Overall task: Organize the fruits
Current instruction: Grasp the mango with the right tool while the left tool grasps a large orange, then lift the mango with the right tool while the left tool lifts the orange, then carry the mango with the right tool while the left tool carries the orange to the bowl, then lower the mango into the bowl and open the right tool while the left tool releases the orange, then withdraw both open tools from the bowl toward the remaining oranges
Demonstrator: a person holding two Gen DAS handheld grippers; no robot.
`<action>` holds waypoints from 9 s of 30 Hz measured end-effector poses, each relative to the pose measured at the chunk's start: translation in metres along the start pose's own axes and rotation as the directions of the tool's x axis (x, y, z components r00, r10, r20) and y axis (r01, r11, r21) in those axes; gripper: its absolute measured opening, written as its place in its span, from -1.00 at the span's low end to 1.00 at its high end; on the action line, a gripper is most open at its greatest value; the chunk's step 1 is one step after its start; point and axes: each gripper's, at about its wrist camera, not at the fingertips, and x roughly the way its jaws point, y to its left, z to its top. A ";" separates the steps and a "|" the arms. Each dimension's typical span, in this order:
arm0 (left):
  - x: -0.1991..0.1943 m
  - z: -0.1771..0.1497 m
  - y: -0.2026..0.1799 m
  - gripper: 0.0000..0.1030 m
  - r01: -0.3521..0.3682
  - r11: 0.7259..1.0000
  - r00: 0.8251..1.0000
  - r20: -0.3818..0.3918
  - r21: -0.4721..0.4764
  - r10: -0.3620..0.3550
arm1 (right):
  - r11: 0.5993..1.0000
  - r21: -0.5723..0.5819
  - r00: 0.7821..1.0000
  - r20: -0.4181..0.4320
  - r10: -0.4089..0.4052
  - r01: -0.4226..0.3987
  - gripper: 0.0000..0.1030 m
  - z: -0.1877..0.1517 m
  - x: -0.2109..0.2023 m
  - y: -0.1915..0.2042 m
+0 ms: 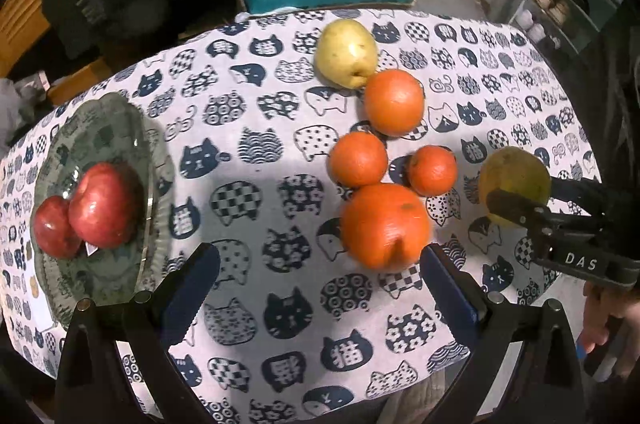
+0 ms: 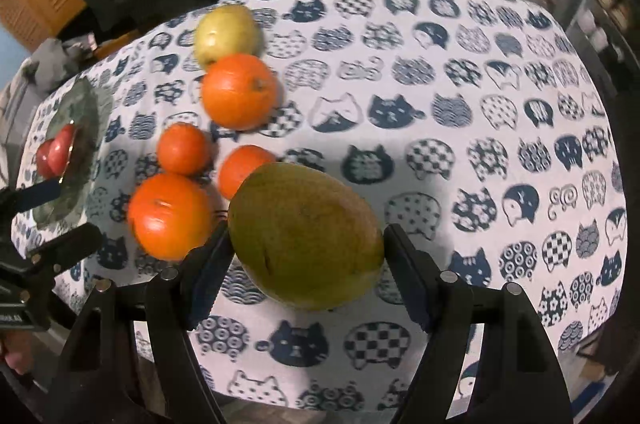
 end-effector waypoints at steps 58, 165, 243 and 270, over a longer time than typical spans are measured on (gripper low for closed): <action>-0.037 0.015 0.010 0.31 0.054 0.998 0.988 0.149 -0.029 -0.049 | 0.997 -0.058 0.973 0.226 -0.044 0.058 0.46 0.021 -0.059 0.010; -0.004 -0.063 0.275 0.33 -0.038 0.874 0.999 0.013 -0.485 0.050 | 0.906 -0.373 0.977 -0.003 0.214 -0.199 0.46 0.106 0.056 0.348; -0.145 -0.016 0.238 0.58 -0.009 0.891 0.919 0.347 -0.455 0.187 | 0.934 -0.357 0.958 0.270 0.095 0.008 0.32 0.096 -0.080 0.246; -0.145 0.002 0.130 0.58 -0.012 0.970 0.929 0.357 -0.242 0.101 | 0.972 -0.225 0.945 0.326 0.006 0.071 0.32 0.051 -0.127 0.117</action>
